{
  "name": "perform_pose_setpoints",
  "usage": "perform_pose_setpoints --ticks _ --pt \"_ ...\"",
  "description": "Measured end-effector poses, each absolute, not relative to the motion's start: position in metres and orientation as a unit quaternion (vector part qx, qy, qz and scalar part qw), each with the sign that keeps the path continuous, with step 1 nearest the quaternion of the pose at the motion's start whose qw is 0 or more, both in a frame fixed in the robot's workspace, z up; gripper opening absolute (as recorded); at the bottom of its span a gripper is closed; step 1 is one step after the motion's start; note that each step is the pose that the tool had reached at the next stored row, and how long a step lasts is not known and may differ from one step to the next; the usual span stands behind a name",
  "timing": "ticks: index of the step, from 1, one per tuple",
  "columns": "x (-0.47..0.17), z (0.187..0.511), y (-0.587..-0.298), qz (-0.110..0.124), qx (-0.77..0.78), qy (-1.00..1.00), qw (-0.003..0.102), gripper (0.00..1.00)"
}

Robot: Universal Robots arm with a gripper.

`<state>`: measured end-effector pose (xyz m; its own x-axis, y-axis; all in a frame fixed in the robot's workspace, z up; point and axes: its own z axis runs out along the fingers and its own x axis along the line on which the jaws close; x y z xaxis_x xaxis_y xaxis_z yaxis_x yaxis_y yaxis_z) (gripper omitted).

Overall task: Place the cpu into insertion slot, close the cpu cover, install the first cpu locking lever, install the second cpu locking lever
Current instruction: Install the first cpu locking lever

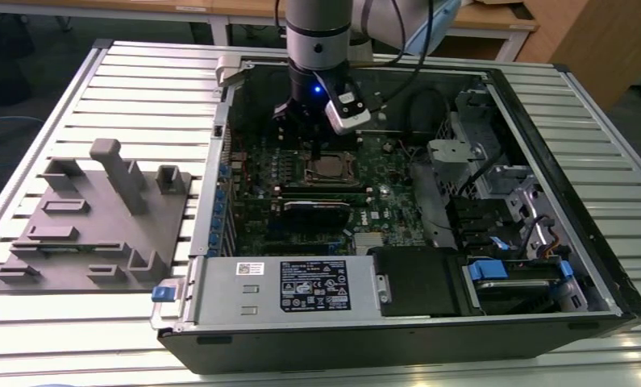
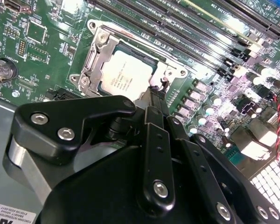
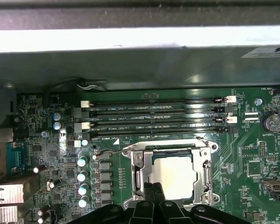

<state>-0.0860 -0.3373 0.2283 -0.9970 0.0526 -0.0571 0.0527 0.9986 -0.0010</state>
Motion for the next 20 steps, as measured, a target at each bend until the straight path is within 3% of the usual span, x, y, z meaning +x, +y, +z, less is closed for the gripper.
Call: perform_pose_setpoints --ticks 20 --pt "-0.0945 0.2293 -0.3373 -0.001 0.026 0.999 0.029 0.11"
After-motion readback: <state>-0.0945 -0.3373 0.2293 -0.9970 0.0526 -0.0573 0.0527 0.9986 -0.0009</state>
